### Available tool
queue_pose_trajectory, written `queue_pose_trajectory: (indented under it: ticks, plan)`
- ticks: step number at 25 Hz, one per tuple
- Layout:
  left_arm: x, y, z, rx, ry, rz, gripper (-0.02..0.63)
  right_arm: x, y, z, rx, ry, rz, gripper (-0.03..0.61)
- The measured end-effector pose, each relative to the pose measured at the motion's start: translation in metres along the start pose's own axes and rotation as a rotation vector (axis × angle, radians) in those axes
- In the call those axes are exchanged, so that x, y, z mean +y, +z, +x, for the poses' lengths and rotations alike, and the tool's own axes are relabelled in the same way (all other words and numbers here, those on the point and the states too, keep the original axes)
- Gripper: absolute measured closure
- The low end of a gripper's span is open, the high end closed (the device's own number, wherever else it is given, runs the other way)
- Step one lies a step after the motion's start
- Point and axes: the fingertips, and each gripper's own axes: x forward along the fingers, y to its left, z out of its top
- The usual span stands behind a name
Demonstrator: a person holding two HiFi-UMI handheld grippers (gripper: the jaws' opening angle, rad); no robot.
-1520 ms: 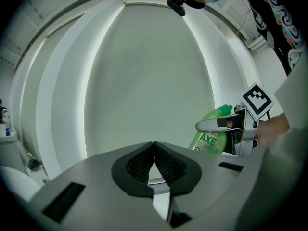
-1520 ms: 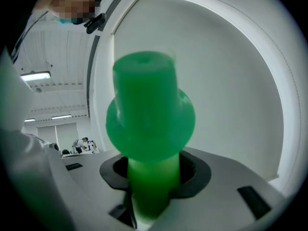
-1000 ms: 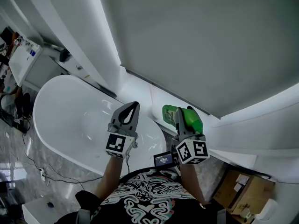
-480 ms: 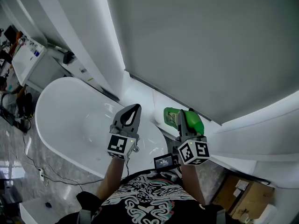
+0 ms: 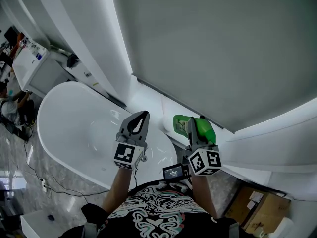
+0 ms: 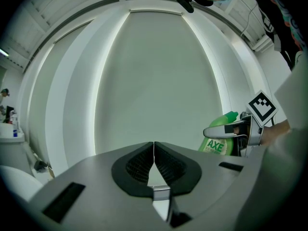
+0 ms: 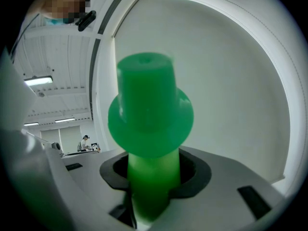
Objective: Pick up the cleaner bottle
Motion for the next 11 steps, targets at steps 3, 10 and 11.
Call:
queue_pose_trajectory:
  ticks: [3, 10, 11]
  plan:
    - [-0.0003, 0.0015, 0.0006, -0.003, 0.001, 0.003, 0.595, -0.0021, 0.0016, -0.0013, -0.005, -0.008, 0.006, 0.391]
    - [-0.0023, 0.0018, -0.0026, 0.002, 0.001, 0.006, 0.595, -0.0055, 0.0034, -0.0048, -0.011, -0.026, 0.003, 0.391]
    - [-0.0030, 0.0025, -0.0035, 0.001, 0.001, 0.006, 0.595, -0.0062, 0.0039, -0.0057, -0.012, -0.028, 0.001, 0.391]
